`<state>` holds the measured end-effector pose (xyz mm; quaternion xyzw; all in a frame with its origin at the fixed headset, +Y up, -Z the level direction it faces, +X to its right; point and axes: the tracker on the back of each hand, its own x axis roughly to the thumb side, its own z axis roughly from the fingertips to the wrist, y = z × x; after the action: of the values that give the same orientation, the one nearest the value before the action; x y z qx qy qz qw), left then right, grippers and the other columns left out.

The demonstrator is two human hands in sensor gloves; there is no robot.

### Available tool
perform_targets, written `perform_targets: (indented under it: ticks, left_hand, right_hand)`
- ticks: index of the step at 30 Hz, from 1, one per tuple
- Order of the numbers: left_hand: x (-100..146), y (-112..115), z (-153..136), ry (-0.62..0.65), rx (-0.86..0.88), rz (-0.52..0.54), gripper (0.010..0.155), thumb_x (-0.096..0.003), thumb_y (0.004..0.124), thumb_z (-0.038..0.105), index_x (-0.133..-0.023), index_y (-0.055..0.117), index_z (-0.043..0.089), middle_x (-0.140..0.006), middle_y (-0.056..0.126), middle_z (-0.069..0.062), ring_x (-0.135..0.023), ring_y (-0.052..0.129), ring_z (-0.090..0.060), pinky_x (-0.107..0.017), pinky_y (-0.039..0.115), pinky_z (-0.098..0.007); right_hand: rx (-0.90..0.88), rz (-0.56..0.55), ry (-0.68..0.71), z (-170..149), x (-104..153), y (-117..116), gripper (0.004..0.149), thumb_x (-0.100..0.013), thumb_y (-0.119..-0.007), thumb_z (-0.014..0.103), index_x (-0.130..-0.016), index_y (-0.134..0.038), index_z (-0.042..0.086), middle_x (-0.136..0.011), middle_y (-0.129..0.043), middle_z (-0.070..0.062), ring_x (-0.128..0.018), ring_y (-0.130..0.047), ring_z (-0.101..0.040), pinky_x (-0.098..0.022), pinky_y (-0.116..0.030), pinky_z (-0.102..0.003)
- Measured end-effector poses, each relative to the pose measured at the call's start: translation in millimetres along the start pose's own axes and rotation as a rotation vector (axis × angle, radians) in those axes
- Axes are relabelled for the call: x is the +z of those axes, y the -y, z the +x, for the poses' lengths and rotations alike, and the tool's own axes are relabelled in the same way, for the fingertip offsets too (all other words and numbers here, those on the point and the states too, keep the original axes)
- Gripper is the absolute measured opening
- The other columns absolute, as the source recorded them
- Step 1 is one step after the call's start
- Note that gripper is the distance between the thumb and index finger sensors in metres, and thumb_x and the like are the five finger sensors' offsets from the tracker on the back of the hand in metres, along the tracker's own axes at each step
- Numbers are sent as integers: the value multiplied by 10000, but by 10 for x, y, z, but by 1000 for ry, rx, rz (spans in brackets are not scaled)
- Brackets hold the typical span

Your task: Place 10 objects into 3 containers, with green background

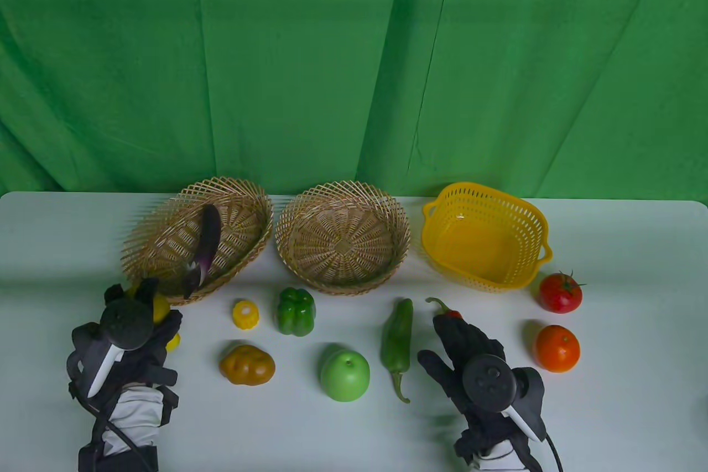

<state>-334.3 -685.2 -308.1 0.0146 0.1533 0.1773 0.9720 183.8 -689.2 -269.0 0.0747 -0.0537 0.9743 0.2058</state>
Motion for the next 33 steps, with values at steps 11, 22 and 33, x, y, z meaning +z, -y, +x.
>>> perform_targets:
  ticks: [11,22,33]
  left_hand:
    - [-561,-94,152,46,-63,55,738,-535,732,531,-1155,374,349,-1187,281,-317,-1003,631,-567,-616,802,-495]
    - [-1047,110,237,20,-249,48,722,-538,720,533,-1145,356,391,-1202,248,-273,-1034,601,-539,-647,784,-489]
    - [-1193,169,199,-34,-239,-4,693,-550,677,568,-1162,398,403,-1237,346,-207,-1088,603,-467,-670,711,-564]
  right_hand:
    - [17,-22,-28,-42,9,36,773,-527,-507,699,-1156,-498,250,-1198,-596,-153,-1061,-600,-471,-749,-441,-737]
    - [57,-17,-69,-103,-3,27,773,-527,-507,698,-1157,-497,250,-1197,-597,-157,-1060,-602,-471,-749,-440,-737]
    - [79,0,-79,-104,-26,-11,772,-527,-508,697,-1156,-499,249,-1198,-596,-152,-1060,-601,-472,-749,-440,-737]
